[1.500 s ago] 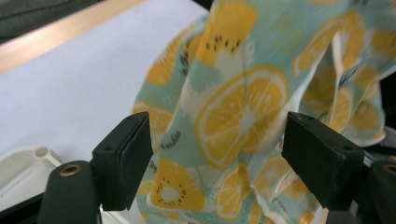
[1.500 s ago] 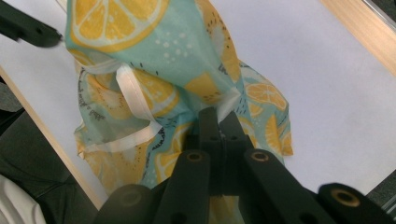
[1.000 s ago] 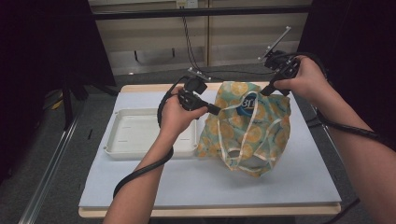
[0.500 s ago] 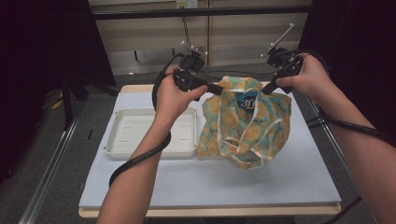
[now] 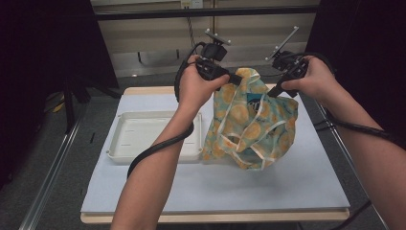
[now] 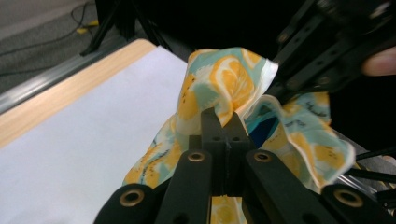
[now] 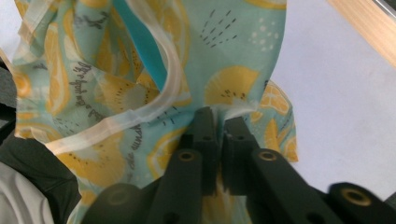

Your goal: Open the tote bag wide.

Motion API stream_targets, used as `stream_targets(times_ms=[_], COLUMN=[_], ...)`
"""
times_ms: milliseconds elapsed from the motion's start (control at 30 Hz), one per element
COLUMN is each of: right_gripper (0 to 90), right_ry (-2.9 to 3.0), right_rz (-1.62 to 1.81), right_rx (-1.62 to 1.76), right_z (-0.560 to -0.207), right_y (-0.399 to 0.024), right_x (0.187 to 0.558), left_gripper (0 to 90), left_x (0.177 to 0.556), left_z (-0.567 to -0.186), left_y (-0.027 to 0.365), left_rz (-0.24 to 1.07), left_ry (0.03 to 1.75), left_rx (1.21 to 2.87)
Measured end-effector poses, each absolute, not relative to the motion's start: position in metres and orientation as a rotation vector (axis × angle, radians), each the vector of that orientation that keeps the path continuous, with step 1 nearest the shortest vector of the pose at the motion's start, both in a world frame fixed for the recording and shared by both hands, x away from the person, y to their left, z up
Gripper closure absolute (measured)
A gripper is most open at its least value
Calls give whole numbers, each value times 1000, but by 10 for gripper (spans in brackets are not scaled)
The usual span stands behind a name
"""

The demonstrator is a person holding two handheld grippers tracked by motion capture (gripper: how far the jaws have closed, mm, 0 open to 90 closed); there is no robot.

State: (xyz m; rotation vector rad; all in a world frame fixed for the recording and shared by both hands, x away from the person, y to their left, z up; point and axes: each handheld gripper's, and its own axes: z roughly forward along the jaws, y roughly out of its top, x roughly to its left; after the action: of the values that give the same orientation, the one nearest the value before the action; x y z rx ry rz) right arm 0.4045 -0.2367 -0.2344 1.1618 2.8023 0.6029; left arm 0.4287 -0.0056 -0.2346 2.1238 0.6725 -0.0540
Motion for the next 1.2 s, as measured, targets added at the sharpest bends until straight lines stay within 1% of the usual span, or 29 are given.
stream_targets(times_ms=[200, 233, 300, 400, 467, 500, 533, 567, 600, 667, 700, 800, 833, 867, 900, 933, 967, 1000, 1033, 1133, 1200], right_gripper=[679, 636, 621, 541, 512, 512, 489, 489, 467, 465, 440, 434, 438, 518, 518, 603, 662, 791, 791, 888, 900], right_ry=[2774, 2760, 2758, 2751, 2757, 2757, 2763, 2763, 2765, 2784, 2810, 2830, 2833, 2839, 2839, 2839, 2839, 2815, 2815, 2781, 2773], right_rz=[595, 589, 589, 596, 590, 590, 601, 601, 608, 621, 636, 621, 616, 587, 587, 567, 542, 527, 527, 563, 566], right_rx=[1165, 1169, 1165, 1150, 1139, 1139, 1131, 1131, 1133, 1125, 1102, 1070, 1066, 1050, 1050, 1042, 1036, 1062, 1062, 1104, 1122], right_z=[-224, -219, -216, -208, -202, -202, -200, -200, -200, -201, -204, -208, -210, -216, -216, -218, -220, -221, -221, -213, -209], right_y=[-245, -247, -247, -247, -245, -245, -244, -244, -242, -240, -236, -231, -228, -224, -224, -222, -220, -218, -218, -223, -224], right_x=[399, 396, 394, 389, 383, 383, 378, 378, 376, 373, 371, 371, 371, 372, 372, 373, 373, 375, 375, 380, 381], left_gripper=[900, 900, 900, 900, 900, 900, 900, 900, 900, 900, 900, 900, 900, 900, 900, 900, 900, 900, 900, 900, 900], left_x=[435, 436, 436, 437, 438, 438, 439, 439, 439, 440, 440, 442, 442, 443, 443, 442, 442, 442, 442, 444, 444], left_z=[-244, -245, -247, -250, -253, -255, -256, -257, -259, -261, -264, -268, -270, -272, -272, -273, -273, -273, -273, -274, -274], left_y=[-10, -10, -10, -11, -10, -9, -9, -9, -9, -8, -8, -6, -6, -4, -4, -4, -4, -3, -3, -3, -2], left_rz=[-68, -70, -79, -77, -91, -92, -97, -103, -103, -110, -111, -121, -123, -130, -130, -127, -130, -132, -132, -139, -145], left_ry=[702, 710, 707, 726, 742, 749, 753, 757, 762, 757, 773, 778, 798, 783, 783, 790, 784, 783, 783, 786, 786], left_rx=[2172, 2172, 2183, 2184, 2177, 2173, 2172, 2176, 2176, 2192, 2187, 2184, 2176, 2185, 2185, 2181, 2188, 2188, 2188, 2178, 2185])
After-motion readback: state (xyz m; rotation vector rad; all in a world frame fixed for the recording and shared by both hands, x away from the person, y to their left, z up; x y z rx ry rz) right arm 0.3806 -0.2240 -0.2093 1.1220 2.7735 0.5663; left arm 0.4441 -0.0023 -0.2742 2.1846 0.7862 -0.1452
